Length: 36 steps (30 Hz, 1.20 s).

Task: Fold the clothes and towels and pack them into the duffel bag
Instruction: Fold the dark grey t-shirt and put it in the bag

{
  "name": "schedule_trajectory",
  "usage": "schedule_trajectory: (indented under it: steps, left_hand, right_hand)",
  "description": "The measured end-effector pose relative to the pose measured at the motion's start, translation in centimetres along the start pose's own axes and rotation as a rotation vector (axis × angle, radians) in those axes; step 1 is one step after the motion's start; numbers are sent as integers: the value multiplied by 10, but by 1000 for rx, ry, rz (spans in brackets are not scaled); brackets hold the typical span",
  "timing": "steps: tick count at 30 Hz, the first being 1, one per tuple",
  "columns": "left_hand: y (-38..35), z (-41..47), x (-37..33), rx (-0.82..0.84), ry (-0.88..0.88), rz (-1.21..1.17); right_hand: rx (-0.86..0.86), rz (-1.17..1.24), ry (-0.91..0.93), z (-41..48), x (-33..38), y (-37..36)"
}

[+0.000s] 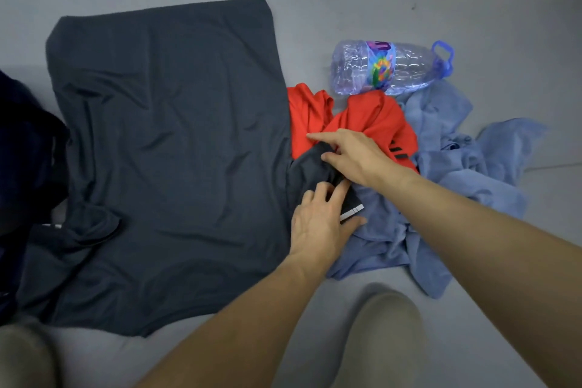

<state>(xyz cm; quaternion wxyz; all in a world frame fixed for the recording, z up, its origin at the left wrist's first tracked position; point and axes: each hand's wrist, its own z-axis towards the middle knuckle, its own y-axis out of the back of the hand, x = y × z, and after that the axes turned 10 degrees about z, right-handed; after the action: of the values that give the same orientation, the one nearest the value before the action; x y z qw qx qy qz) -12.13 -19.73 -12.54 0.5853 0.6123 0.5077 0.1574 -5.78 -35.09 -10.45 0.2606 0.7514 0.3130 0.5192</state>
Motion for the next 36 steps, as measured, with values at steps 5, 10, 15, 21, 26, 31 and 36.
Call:
schedule_trajectory:
  steps: [5,10,15,21,26,31,36]
  left_hand:
    - [4,6,-9,-109,0,-89]
    - [20,-23,-4,-183,48,-298]
    - [20,-80,29,-362,350,-669]
    - [21,-117,88,-354,701,-805]
    - [24,-134,148,-206,688,-489]
    - [62,-134,209,-343,534,-250]
    - [94,-132,307,-503,474,108]
  right_hand:
    - [17,32,4,-1,2,-4]
    - [-76,187,-33,-4,13,-2]
    - [-100,468,-29,9,53,-17]
    - [39,487,-147,16,119,-90]
    - [108,250,-112,8,138,-138]
    - [178,-161,117,-8,150,-147]
    - [349,-126,186,14,217,-163]
